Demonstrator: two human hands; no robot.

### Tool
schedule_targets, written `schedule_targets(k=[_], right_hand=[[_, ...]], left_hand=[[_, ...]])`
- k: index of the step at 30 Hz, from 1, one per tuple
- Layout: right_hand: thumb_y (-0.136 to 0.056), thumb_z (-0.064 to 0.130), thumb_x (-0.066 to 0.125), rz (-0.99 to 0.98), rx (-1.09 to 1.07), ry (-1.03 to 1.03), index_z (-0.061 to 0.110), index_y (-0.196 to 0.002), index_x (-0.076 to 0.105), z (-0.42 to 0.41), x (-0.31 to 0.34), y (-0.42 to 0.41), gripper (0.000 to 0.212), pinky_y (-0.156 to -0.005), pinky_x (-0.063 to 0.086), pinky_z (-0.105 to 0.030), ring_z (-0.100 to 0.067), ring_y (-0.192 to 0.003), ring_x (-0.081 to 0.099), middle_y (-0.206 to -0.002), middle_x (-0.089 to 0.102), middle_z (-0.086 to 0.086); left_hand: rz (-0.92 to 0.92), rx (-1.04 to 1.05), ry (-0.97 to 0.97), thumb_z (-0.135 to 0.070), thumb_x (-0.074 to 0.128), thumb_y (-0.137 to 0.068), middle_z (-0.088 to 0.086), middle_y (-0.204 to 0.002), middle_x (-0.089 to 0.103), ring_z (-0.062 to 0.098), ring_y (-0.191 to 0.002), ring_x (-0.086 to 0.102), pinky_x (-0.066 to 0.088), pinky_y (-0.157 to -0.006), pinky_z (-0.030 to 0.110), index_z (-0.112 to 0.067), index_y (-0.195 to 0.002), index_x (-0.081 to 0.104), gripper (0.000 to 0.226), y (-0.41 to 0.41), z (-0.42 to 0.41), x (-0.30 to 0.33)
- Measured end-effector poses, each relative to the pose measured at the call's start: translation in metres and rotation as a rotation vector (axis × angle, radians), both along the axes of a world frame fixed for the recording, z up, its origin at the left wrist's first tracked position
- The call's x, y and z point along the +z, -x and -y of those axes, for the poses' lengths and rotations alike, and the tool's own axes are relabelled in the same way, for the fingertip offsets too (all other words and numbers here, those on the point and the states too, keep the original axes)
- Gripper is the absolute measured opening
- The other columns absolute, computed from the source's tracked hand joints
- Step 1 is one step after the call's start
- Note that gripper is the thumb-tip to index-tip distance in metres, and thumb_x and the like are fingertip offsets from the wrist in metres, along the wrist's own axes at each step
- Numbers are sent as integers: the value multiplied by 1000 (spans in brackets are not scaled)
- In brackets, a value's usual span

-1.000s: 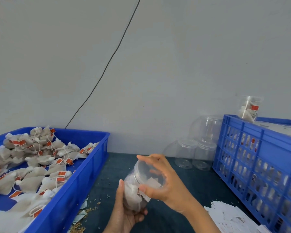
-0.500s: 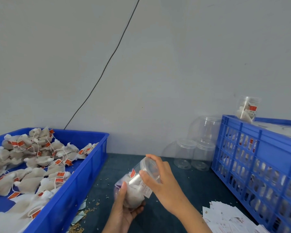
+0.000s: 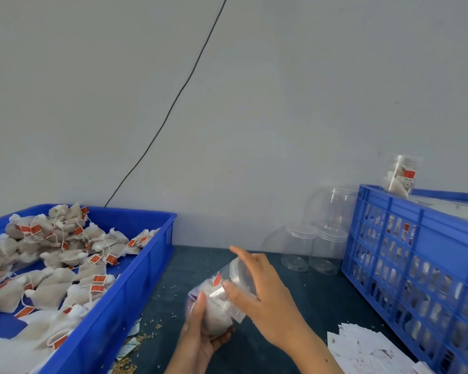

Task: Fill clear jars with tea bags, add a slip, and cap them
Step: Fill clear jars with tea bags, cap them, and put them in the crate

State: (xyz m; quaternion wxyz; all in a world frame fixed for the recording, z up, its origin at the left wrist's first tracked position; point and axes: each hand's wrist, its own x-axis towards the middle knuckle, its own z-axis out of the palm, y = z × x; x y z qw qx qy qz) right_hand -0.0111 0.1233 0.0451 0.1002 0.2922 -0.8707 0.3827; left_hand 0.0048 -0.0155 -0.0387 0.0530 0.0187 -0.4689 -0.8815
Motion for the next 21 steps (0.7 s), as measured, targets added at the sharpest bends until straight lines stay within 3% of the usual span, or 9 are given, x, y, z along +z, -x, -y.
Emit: schedule_targets(k=[5, 9, 12, 15, 18, 21], right_hand=[[-86, 69, 38, 104, -146, 56, 50, -142, 22, 10, -4, -1, 61, -100, 40, -32, -8, -122, 42, -131, 39, 16], [-81, 78, 33, 145, -163, 2, 48, -143, 17, 11, 1, -4, 70, -100, 41, -34, -12, -124, 43, -136, 35, 11], [-67, 89, 23, 155, -99, -55, 47, -147, 6, 6, 7, -7, 91, -105, 37, -36, -11, -134, 31, -144, 23, 14], [-74, 86, 19, -14, 29, -165, 51, -145, 2, 4, 10, -11, 81, -103, 38, -32, -1, -131, 25, -143, 15, 25], [-81, 82, 17, -236, 52, -256, 57, -141, 6, 1, 8, -9, 66, -90, 41, -26, 2, -120, 30, -134, 19, 25], [-83, 79, 22, -238, 51, -208, 59, -137, 14, -2, 6, -6, 58, -88, 45, -26, 2, -112, 36, -125, 22, 27]], left_hand=[[-49, 144, -10, -36, 81, -59, 20, -108, 69, 28, -75, 70, 51, -65, 40, -22, -120, 53, 69, 4, -2, 2], [-66, 97, 22, -56, 75, -48, 18, -106, 70, 25, -73, 69, 53, -55, 35, -20, -125, 52, 88, -1, -1, 1], [-84, 9, 17, -59, 75, -63, 23, -102, 68, 26, -68, 65, 53, -53, 34, -13, -129, 52, 83, -6, 0, -3], [-52, -94, -61, -63, 51, -72, 22, -91, 68, 28, -64, 61, 54, -55, 35, -17, -117, 67, 66, -4, 2, -1], [-20, -219, -92, -72, 42, -70, 23, -94, 67, 30, -69, 61, 55, -57, 35, -14, -98, 78, 74, -4, 5, -2], [-4, -219, -106, -69, 46, -71, 20, -110, 69, 30, -83, 65, 59, -67, 37, -18, -112, 72, 70, -3, 5, -2]])
